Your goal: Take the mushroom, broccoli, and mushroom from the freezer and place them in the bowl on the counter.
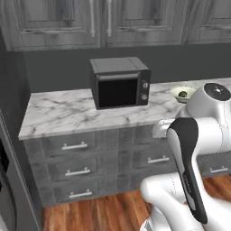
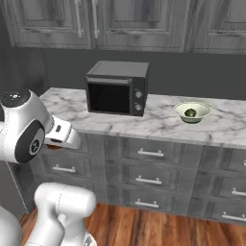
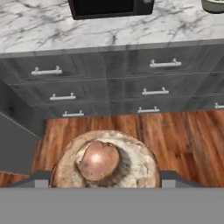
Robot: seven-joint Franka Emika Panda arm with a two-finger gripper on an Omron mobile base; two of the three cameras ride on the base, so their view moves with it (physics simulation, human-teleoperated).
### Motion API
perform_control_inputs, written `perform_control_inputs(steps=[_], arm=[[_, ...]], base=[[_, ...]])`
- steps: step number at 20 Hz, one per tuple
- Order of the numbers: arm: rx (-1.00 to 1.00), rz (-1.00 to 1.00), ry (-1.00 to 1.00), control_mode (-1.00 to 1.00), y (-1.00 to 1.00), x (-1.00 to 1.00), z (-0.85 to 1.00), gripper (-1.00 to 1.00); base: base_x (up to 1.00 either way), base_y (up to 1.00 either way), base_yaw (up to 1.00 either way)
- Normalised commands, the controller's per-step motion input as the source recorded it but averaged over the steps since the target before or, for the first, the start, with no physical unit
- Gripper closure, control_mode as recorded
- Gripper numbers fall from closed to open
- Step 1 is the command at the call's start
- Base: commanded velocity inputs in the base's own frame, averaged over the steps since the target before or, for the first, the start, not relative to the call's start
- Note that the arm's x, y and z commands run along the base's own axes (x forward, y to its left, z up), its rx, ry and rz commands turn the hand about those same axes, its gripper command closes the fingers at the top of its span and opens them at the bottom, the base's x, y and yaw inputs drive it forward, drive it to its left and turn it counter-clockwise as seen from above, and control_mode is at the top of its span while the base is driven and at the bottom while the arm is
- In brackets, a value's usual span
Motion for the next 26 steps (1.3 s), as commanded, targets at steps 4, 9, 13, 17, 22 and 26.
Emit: perform_control_inputs(steps=[4,9,13,17,22,26], arm=[[0.00,0.00,0.00,1.00,0.00,0.00,0.00,1.00],[0.00,0.00,0.00,1.00,0.00,0.00,0.00,1.00],[0.00,0.00,0.00,1.00,0.00,0.00,0.00,1.00],[0.00,0.00,0.00,1.00,0.00,0.00,0.00,1.00],[0.00,0.00,0.00,1.00,0.00,0.00,0.00,1.00],[0.00,0.00,0.00,1.00,0.00,0.00,0.00,1.00]], base=[[0.64,-0.79,0.00],[0.43,-0.78,-0.03],[0.31,-0.82,-0.10],[0.42,-0.65,-0.04],[0.62,-0.32,0.00],[0.73,-0.21,0.00]])
